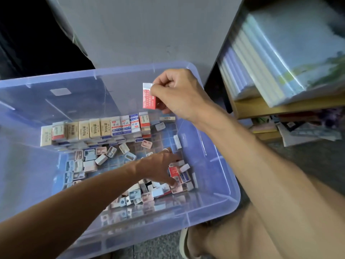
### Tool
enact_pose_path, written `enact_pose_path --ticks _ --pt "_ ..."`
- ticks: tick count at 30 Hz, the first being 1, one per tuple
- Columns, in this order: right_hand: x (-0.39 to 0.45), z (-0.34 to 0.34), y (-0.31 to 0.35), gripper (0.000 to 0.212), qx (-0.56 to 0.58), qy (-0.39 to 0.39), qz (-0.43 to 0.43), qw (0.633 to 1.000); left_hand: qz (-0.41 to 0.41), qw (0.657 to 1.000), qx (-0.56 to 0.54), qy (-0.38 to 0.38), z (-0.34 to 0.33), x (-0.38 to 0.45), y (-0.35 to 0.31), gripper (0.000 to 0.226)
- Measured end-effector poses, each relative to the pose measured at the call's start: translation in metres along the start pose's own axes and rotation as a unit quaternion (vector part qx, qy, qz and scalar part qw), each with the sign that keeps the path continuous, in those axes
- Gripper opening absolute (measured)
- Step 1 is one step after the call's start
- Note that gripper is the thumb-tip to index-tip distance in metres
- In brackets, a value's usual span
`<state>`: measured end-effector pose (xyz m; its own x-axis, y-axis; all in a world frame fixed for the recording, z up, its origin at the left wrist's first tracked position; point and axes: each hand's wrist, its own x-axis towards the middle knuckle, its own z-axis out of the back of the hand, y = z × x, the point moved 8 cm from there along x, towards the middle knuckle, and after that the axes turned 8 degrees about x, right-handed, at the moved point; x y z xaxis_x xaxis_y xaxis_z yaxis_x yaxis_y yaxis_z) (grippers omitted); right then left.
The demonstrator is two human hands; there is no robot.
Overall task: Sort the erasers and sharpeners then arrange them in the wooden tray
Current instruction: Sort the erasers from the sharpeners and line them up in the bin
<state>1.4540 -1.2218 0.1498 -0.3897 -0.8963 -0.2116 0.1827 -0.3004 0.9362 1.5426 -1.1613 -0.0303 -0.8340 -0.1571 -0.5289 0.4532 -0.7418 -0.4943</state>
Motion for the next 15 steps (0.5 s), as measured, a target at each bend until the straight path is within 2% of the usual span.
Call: enact_pose_path --ticks 3,8,15 --pt "0.003 0.000 -0.001 0.008 0.000 -0.007 -0.002 1.000 -0.002 1.000 0.001 -0.002 0.004 0.005 -0.001 0.074" --pt "0.007 -0.003 -0.003 0.006 -0.010 -0.007 -0.004 1.000 -0.021 0.998 -0.061 -0.002 0.001 0.006 -0.003 0.062" --pt "0.008 -0.004 -0.005 0.007 0.007 0.003 -0.026 1.000 -0.055 0.996 -0.066 0.016 -0.007 0.004 -0.019 0.062"
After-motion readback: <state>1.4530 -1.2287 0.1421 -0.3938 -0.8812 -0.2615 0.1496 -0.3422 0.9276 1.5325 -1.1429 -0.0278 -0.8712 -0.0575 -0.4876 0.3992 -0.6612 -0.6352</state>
